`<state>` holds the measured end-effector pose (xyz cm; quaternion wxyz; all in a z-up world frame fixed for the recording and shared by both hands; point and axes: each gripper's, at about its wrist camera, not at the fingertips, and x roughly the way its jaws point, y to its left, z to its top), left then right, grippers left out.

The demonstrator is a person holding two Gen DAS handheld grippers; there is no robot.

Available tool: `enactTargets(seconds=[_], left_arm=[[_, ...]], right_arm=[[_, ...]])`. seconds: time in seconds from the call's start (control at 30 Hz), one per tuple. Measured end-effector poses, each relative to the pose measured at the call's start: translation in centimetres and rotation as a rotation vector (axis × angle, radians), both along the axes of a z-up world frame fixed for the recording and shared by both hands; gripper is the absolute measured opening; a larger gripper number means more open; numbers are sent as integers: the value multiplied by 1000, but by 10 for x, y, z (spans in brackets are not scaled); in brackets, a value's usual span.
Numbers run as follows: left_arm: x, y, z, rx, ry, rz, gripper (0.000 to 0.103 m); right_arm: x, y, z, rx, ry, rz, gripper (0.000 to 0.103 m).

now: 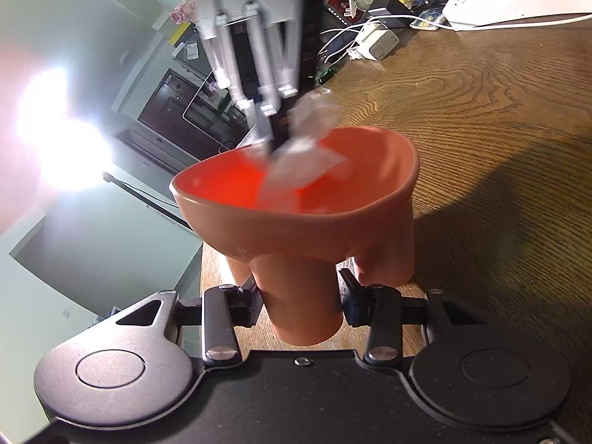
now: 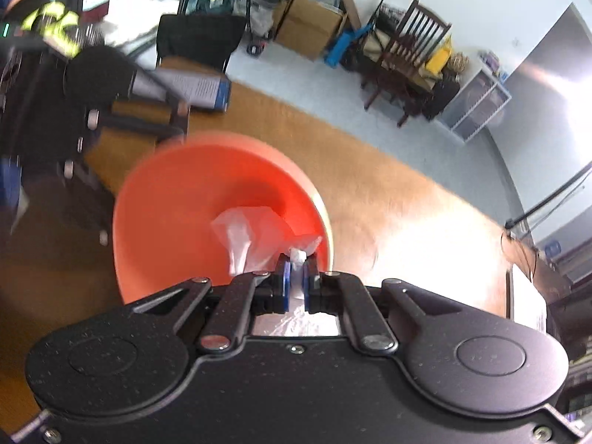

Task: Clean bowl
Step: 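Wipe the tissue inside the bowl again with the right tool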

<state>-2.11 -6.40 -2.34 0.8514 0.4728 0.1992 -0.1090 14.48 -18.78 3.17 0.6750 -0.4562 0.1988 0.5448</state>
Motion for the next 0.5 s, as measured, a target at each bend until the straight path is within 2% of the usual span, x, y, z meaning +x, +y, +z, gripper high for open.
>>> enactTargets(seconds=[0.17,0.3,0.43,0.5], left_arm=[[1,1,2,-3,-3,-10,40],[2,-1,4,-1,-13,-21,40],[2,-4,6,11,-27,-53,39],[2,-4,5,15,-16,-63,39]], right_arm=[[-13,-11,-15,-73,31,24,7],[-41,-9,-22,-98,44,94,8],[-69,5,-18,-57,44,162,8],[-76,19,-8,-4,45,173,8]])
